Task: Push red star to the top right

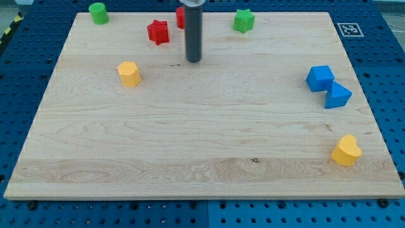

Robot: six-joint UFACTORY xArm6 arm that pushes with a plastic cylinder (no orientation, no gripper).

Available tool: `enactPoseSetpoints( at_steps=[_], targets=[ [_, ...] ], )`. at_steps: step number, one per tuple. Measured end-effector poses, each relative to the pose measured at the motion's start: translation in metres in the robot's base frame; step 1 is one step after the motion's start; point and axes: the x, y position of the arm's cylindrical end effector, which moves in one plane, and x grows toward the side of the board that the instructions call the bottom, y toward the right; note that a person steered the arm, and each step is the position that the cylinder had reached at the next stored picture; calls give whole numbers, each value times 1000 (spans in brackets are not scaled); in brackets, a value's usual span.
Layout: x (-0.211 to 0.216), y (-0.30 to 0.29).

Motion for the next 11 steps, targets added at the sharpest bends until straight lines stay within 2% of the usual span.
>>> enactPoseSetpoints(
  at_steps=[1, 2, 3, 4, 7, 8, 9, 10, 11],
  targets=[
    [-10, -61],
    [-42, -123],
    [-84, -138],
    [-95, -119],
    [-38, -21],
    [-46, -11],
    [-52, -76],
    [-75, -99],
    [-93, -71]
  ],
)
